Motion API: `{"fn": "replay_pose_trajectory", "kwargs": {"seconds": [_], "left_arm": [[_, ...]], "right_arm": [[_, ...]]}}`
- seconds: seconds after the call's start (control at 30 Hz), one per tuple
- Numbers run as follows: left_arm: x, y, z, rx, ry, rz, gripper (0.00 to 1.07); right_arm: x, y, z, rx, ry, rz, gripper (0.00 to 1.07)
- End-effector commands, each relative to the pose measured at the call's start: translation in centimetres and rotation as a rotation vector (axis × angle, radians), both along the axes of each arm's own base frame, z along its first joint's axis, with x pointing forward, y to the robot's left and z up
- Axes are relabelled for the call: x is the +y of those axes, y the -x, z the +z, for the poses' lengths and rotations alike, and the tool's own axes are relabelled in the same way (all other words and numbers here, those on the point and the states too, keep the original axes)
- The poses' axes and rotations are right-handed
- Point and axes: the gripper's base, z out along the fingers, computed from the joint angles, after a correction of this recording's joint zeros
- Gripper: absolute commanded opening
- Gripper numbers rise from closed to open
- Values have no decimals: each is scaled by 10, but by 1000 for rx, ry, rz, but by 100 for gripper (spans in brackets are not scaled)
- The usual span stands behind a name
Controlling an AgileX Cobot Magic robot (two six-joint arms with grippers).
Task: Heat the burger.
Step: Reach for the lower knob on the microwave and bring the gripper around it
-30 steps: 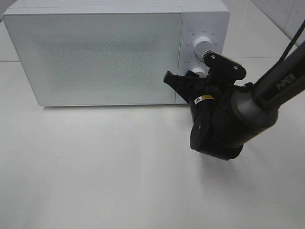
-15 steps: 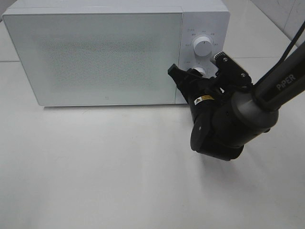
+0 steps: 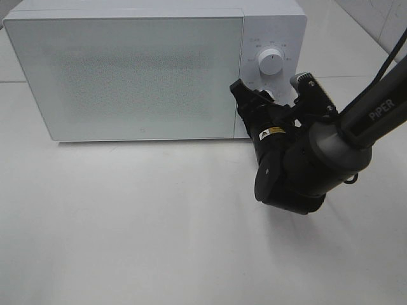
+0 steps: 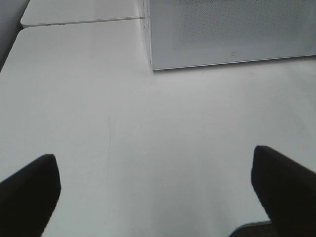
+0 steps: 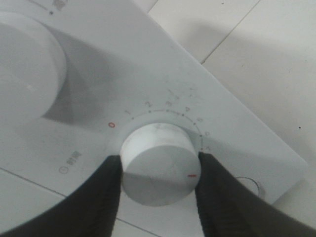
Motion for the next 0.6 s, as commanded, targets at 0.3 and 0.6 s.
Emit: {"fn": "replay_pose_trajectory", "kwargs": {"seconds": [0.3,0.6], "left_arm": [[0,2,0,-28,0,2,98],[0,2,0,-28,0,2,98]], "right_arm": [[-2,-5,23,-227,-169,-48,9],[-3,-5,23,-234,-272,-62,9]]}}
